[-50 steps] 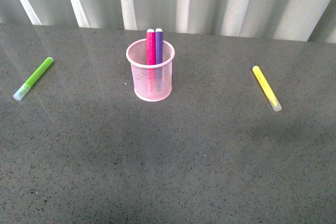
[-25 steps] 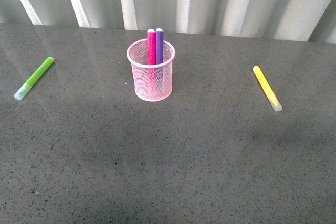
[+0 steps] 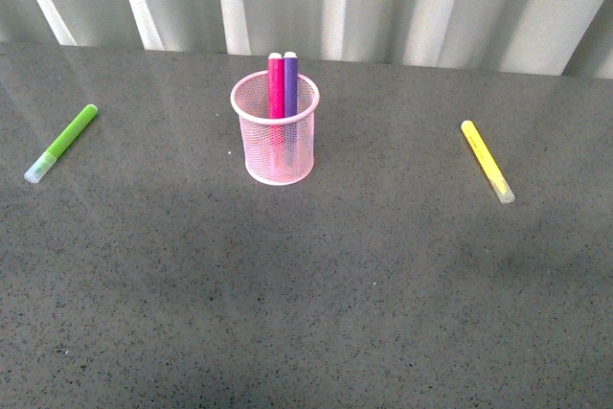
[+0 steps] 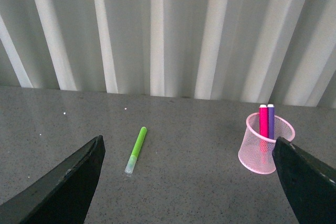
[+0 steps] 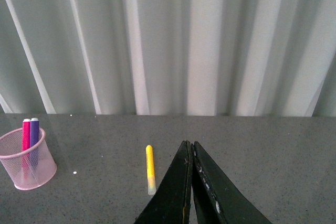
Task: Insert purple and pink pens into pink cup
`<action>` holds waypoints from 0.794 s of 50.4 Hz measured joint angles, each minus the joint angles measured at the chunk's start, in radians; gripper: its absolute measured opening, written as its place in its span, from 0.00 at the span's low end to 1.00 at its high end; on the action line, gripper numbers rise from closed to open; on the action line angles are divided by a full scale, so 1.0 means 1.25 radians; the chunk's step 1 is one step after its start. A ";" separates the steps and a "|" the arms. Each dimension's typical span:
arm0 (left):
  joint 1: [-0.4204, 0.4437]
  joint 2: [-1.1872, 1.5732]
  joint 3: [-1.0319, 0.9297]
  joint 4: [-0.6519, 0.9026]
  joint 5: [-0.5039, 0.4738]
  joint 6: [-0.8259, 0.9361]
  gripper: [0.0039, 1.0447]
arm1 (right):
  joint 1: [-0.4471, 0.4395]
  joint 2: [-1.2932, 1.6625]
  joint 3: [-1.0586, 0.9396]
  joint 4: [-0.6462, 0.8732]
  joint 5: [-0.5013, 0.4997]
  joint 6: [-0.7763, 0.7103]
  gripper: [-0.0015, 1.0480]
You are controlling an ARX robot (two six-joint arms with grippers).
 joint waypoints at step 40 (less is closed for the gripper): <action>0.000 0.000 0.000 0.000 0.000 0.000 0.94 | 0.000 0.000 0.000 0.000 0.000 0.000 0.93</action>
